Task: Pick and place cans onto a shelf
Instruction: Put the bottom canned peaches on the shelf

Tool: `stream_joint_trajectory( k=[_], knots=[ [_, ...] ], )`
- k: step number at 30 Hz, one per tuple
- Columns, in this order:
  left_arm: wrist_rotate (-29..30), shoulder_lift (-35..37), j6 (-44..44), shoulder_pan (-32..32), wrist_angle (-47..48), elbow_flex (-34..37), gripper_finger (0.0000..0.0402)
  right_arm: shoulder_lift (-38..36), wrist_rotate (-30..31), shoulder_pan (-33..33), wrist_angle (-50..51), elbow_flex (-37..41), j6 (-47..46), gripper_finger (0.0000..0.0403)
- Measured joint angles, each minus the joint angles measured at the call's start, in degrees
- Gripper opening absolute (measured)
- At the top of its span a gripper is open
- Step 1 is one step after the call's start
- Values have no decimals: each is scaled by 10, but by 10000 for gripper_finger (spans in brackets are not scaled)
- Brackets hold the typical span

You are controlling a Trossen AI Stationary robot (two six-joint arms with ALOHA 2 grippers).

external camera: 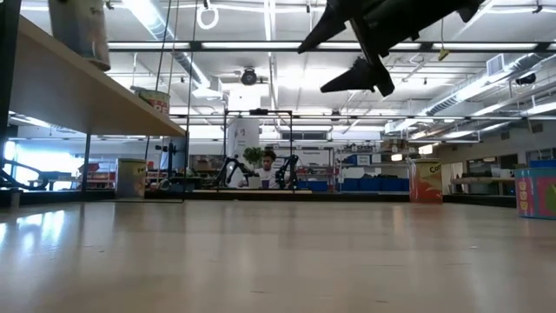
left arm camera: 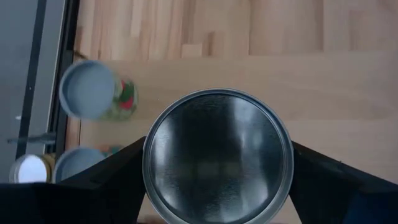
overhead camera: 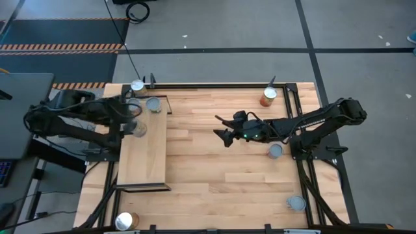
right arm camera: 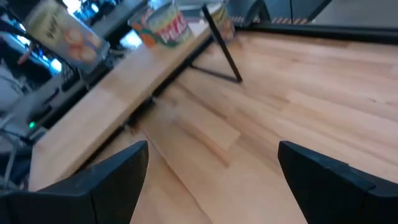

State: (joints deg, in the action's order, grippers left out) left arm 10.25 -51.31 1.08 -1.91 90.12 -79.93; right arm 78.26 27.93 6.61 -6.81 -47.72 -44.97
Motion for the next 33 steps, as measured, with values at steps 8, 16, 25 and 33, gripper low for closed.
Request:
stream_joint_trajectory(
  k=[8, 16, 25, 33],
  knots=[
    [11, 41, 6, 0, -1, 102, 320, 0, 29, -1, -18, 0, 15, 366],
    [81, 46, -35, 5, -2, 118, 321, 0, 38, -4, -18, 0, 15, 366],
    [16, 46, -15, 36, -1, 118, 340, 0, 36, -11, -20, 0, 11, 366],
    [42, 46, -3, 73, -1, 118, 349, 0, 35, -18, -22, 0, 11, 366]
  ],
)
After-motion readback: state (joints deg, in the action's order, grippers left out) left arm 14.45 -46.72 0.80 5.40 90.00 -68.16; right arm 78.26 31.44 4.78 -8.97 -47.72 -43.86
